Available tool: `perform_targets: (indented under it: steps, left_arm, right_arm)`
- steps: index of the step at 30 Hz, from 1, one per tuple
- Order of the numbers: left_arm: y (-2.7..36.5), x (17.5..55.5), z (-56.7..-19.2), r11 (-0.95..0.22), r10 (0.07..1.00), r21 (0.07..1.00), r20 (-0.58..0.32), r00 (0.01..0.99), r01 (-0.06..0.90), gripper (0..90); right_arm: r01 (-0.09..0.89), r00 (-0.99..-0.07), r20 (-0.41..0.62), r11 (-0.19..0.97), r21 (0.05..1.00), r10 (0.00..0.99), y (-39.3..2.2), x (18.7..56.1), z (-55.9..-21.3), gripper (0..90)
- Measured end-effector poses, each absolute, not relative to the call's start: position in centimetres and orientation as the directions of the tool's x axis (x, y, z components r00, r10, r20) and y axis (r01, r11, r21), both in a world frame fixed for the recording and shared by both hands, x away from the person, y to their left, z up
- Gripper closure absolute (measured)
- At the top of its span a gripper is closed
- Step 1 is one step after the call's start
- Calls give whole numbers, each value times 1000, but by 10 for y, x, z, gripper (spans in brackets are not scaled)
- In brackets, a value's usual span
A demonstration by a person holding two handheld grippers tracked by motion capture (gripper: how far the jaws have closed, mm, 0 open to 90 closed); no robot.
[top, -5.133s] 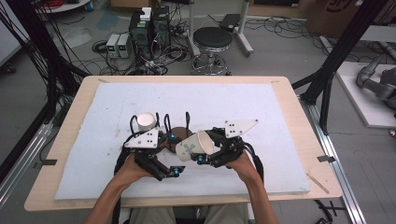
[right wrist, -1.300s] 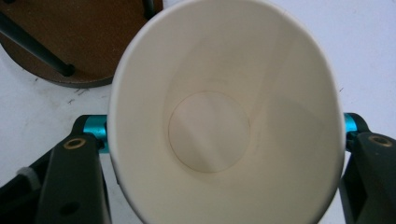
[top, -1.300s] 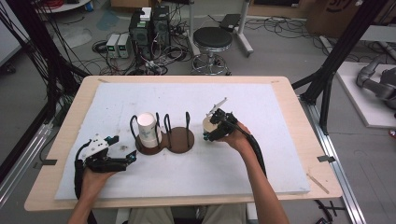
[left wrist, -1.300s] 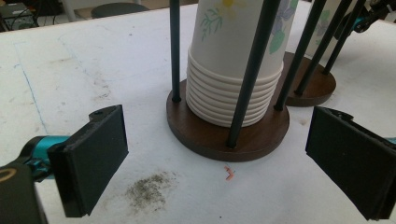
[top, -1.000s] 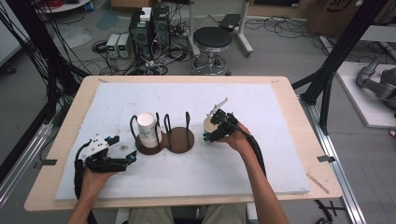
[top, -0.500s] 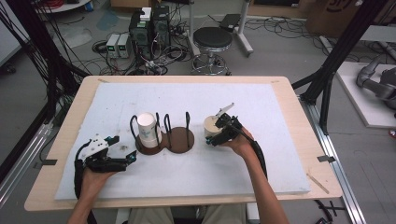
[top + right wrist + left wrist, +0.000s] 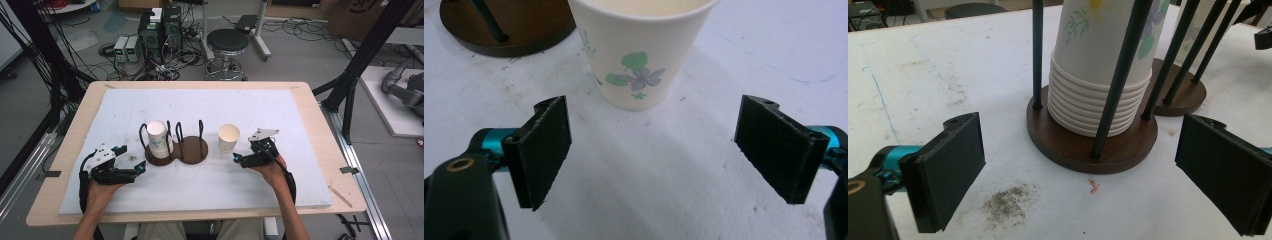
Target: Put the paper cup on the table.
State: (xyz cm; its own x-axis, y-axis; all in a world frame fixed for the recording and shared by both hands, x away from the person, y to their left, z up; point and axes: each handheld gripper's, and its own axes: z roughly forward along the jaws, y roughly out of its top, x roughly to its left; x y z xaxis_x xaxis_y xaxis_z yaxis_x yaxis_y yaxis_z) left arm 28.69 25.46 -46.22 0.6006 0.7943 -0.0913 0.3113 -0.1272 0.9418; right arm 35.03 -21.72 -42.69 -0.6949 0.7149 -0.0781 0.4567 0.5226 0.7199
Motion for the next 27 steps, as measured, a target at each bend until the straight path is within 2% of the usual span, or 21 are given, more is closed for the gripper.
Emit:
perform_targets:
  steps: [8,18,22,27]
  left_arm:
    - [257,287,-463,-92,799,946,-116,590,311,55]
    - [256,282,-463,-100,818,956,-79,570,277,55]
    - [256,282,-463,-101,822,956,-75,565,274,56]
    - [257,282,-463,-91,820,957,-85,566,276,56]
  right_arm:
    - [385,-656,-74,418,823,751,-241,325,-437,155]
    - [339,-607,-11,272,901,795,-270,309,-447,155]
    - [340,-596,25,224,913,803,-276,309,-449,155]
    - [345,-599,18,237,908,801,-275,310,-450,155]
